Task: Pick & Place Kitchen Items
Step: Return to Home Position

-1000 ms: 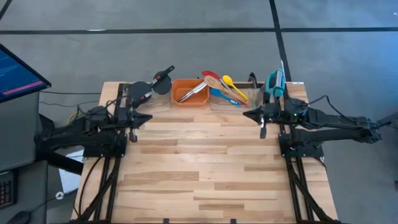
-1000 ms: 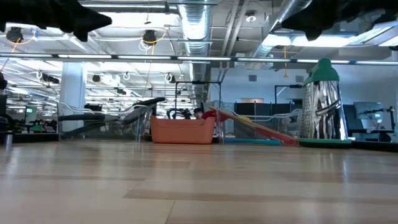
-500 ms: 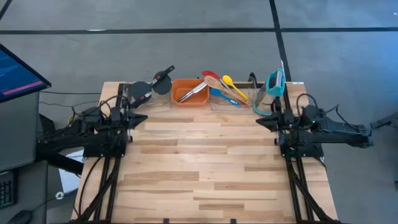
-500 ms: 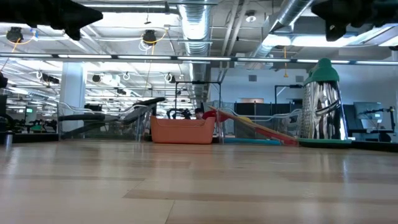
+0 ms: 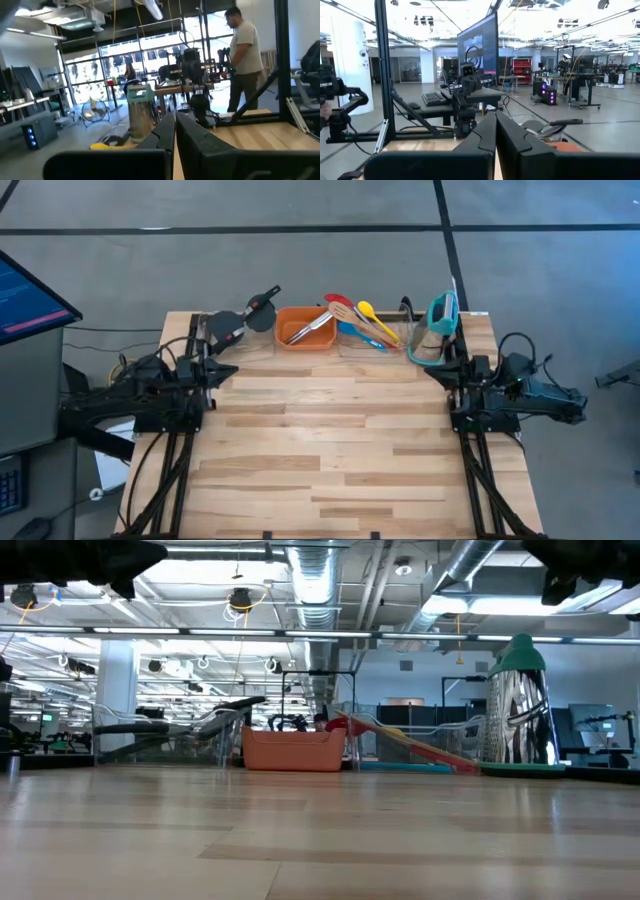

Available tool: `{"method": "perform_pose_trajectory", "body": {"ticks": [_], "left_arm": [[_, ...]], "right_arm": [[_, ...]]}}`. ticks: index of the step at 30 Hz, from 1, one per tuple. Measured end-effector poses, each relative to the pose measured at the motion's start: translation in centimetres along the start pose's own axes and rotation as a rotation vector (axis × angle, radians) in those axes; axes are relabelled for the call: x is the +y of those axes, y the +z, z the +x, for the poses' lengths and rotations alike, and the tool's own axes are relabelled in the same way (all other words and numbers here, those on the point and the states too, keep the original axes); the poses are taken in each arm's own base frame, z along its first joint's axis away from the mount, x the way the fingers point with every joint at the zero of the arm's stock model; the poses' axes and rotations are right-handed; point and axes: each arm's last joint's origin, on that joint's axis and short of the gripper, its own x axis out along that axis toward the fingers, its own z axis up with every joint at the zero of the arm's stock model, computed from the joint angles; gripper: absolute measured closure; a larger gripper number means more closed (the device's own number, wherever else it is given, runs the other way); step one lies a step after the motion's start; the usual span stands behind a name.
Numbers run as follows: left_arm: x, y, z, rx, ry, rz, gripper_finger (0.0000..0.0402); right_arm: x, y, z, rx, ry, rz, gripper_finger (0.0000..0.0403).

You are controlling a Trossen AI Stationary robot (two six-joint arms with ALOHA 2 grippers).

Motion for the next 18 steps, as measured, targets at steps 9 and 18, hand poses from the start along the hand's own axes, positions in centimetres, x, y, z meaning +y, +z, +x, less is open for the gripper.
{"method": "perform_pose_trajectory", "body": {"ticks": [9,18], "left_arm": [[-0.5,-3.4,-0.3,0.036,0.015,-0.086,0.0400],[-1.0,-6.4,-0.2,0.043,0.016,-0.157,0.0400]], "right_arm": [[-0.1,-1.0,0.1,0.045,-0.043,-0.009,0.0403],[-0.1,-6.8,1.0,0.112,-0.041,0.010,0.0403]]}}
